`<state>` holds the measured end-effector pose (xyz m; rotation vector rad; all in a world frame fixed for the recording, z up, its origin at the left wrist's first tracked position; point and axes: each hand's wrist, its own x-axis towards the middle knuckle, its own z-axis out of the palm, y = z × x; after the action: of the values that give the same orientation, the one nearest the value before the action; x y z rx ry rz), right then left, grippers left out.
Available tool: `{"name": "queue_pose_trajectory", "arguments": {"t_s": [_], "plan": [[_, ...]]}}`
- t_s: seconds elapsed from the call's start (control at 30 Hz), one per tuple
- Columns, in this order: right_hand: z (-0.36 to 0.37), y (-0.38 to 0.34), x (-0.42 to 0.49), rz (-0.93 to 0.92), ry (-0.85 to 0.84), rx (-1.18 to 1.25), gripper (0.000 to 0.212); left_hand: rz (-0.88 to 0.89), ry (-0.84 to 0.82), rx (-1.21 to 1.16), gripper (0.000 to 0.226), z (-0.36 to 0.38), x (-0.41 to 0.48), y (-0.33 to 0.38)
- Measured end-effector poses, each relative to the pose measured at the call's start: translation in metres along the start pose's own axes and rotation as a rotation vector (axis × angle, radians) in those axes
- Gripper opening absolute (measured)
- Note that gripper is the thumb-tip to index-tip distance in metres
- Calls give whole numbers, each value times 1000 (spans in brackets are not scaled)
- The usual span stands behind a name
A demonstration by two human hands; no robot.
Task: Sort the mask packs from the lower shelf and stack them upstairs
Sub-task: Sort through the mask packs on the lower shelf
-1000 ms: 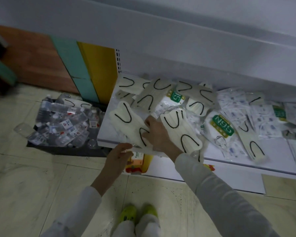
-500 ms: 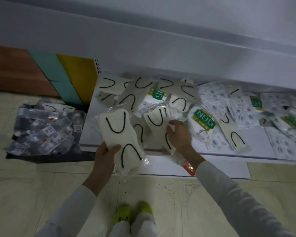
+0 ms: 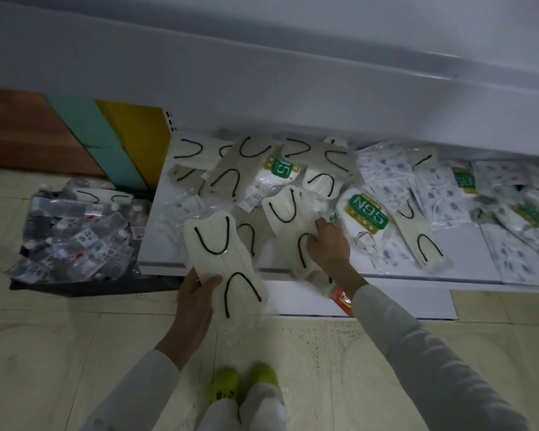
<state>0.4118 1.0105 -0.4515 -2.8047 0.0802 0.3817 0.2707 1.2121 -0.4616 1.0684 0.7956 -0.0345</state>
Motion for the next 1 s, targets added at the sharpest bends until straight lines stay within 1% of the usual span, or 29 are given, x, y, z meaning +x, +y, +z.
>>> {"name": "queue_pose_trajectory", "arguments": {"t_s": [0.1, 0.17, 0.23, 0.27, 0.33, 0.37, 0.43, 0.47, 0.53, 0.6, 0.63, 0.67, 0.7, 0.73, 0.77, 0.8, 0.83, 0.87, 0.9, 0.97, 1.0], "plan": [[-10, 6, -10, -82, 60, 234, 6, 18, 17, 2, 48, 3, 2, -3], [-23, 5, -23, -124, 74, 422, 8, 7, 35, -29, 50, 9, 3, -1], [-37, -2, -40, -169, 38, 589, 6, -9, 42, -61, 48, 18, 4, 2], [-43, -8, -49, -188, 5, 642, 10, -15, 34, -85, 44, 24, 3, 3], [-47, -18, -63, -227, -51, 722, 16, -61, 7, -214, 30, 43, -4, 12], [-46, -23, -68, -247, -51, 723, 16, -101, -14, -309, 28, 53, -8, 17], [-46, -32, -76, -279, -10, 622, 15, -158, -45, -436, 42, 71, -17, 27], [-46, -36, -80, -307, 22, 559, 17, -156, -61, -454, 45, 79, -22, 31], [-49, -41, -88, -381, 96, 439, 33, -68, -62, -379, 38, 91, -36, 36], [-58, -41, -94, -435, 225, 301, 46, 24, -19, -298, 31, 98, -47, 41], [-63, -37, -97, -420, 298, 285, 51, 47, -10, -291, 29, 100, -54, 45], [-69, -32, -103, -365, 358, 341, 58, 60, -5, -309, 28, 102, -61, 50], [-78, -30, -113, -258, 357, 491, 66, 70, -22, -342, 27, 103, -70, 57], [-87, -30, -126, -117, 294, 715, 71, 86, -48, -389, 28, 104, -79, 62], [-96, -34, -138, 6, 165, 960, 69, 96, -82, -426, 29, 104, -88, 67], [-102, -37, -150, 54, 25, 1169, 59, 99, -118, -445, 31, 104, -97, 73], [-107, -40, -161, 39, -47, 1298, 47, 96, -146, -457, 33, 102, -107, 79], [-115, -41, -172, -12, -58, 1329, 37, 100, -189, -465, 40, 99, -120, 88], [-126, -42, -182, -64, -37, 1321, 31, 108, -249, -473, 51, 93, -131, 95], [-159, -44, -199, -190, -23, 1270, 25, 136, -392, -492, 75, 78, -151, 110], [-178, -44, -204, -256, -31, 1237, 26, 154, -444, -509, 82, 74, -159, 123]]}}
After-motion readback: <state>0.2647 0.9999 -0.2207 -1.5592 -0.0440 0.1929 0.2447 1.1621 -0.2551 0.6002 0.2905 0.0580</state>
